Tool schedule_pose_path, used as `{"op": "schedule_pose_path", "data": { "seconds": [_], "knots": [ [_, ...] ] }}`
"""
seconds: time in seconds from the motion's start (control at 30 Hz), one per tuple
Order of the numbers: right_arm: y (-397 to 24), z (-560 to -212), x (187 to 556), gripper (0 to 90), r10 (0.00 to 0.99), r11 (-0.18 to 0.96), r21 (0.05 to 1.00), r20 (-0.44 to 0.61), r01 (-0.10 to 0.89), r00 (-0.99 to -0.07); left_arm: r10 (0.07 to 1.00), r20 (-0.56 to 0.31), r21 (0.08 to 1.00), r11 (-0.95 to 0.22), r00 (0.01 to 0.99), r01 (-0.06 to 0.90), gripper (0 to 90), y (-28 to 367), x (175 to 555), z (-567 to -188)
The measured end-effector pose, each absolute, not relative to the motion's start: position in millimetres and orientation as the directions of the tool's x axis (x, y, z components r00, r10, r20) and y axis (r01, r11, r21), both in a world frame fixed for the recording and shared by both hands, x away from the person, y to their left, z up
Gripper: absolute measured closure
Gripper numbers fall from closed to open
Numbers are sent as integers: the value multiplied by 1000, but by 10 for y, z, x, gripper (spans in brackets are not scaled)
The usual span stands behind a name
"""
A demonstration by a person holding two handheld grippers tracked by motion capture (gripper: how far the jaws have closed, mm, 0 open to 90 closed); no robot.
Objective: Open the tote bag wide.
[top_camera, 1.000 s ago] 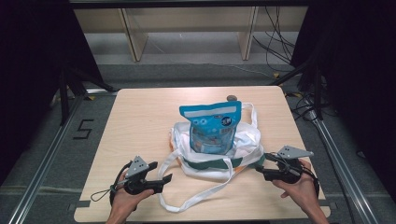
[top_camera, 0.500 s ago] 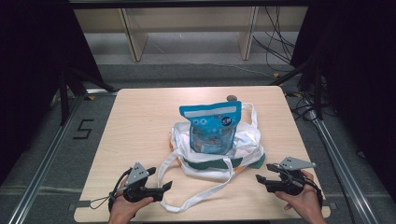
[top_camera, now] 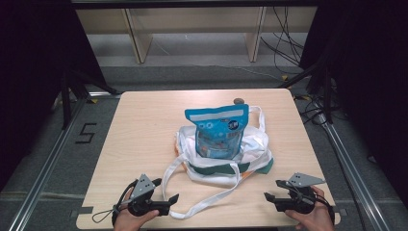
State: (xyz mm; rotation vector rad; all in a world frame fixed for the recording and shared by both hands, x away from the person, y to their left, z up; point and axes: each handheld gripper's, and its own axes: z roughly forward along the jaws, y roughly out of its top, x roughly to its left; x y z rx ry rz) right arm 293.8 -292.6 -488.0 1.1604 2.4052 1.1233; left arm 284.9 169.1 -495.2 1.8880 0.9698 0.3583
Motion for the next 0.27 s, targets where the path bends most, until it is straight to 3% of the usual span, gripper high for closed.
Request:
{"op": "schedule_pose_path", "data": {
  "seconds": [0.27],
  "knots": [
    [-2945, -4910, 2963, 322, 737, 417, 723, 86, 551, -671, 759, -146, 845, -237, 634, 479, 152, 1718, 2870, -4955]
  ]
}}
